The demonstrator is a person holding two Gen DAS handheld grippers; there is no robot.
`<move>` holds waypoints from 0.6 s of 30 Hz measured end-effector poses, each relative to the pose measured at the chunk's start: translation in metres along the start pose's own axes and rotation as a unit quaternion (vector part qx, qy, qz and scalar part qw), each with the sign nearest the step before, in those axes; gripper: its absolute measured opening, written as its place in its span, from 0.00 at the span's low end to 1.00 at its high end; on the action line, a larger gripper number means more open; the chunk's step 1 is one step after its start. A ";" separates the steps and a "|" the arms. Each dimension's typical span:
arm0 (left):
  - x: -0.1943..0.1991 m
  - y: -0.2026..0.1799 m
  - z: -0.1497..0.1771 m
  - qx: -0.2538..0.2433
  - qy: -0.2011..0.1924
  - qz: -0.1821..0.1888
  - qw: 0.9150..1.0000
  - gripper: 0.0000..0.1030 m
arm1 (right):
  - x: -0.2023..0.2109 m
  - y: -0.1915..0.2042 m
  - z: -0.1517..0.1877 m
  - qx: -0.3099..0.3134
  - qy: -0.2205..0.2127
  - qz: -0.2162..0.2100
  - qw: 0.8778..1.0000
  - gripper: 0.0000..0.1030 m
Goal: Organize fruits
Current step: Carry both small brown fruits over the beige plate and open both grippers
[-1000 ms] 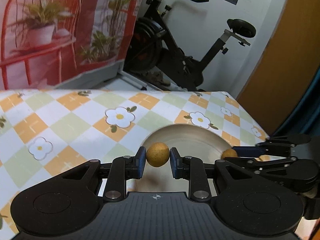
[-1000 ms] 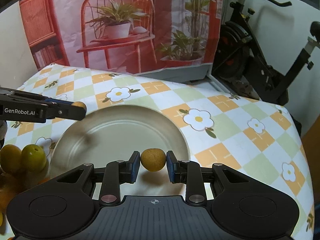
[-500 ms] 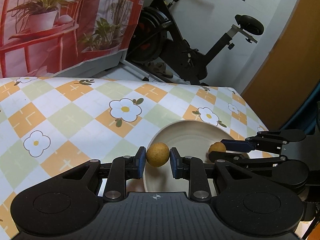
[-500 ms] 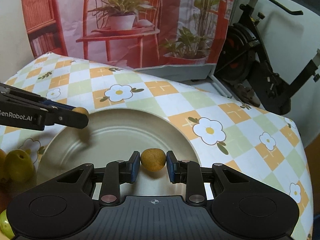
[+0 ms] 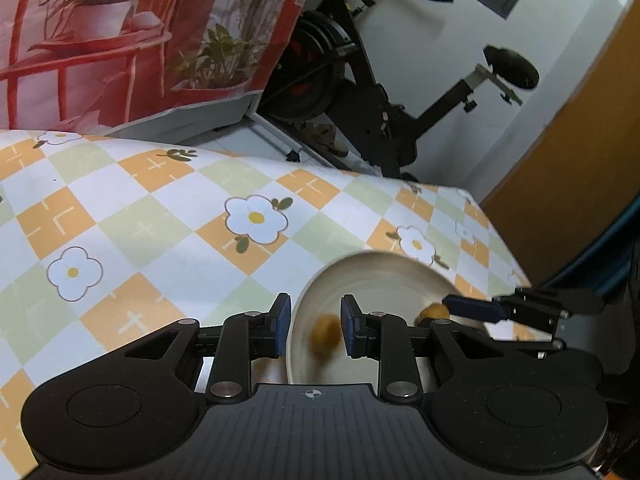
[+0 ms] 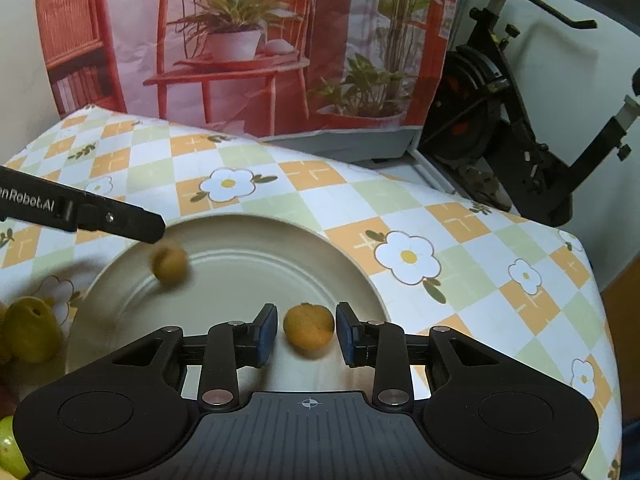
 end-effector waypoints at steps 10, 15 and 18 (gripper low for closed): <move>0.033 -0.015 -0.005 -0.028 -0.031 -0.035 0.999 0.28 | 0.040 -0.001 0.006 -0.033 -0.060 -0.022 0.997 0.29; 0.055 -0.025 0.000 -0.042 -0.044 -0.055 0.997 0.28 | 0.067 -0.006 0.021 -0.070 -0.109 -0.033 0.991 0.29; 0.069 -0.034 0.001 -0.058 -0.058 -0.064 0.995 0.28 | 0.081 -0.013 0.035 -0.108 -0.139 -0.037 0.984 0.30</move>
Point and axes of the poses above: each gripper's, at about its wrist camera, not at the fingertips, and x roughly against the way its jaws point, y to its left, z to its underside, the point moved 1 cm from there along -x, roughly the way its jaws point, and after that the axes turned 10 degrees about -z, right-handed, at the moved point
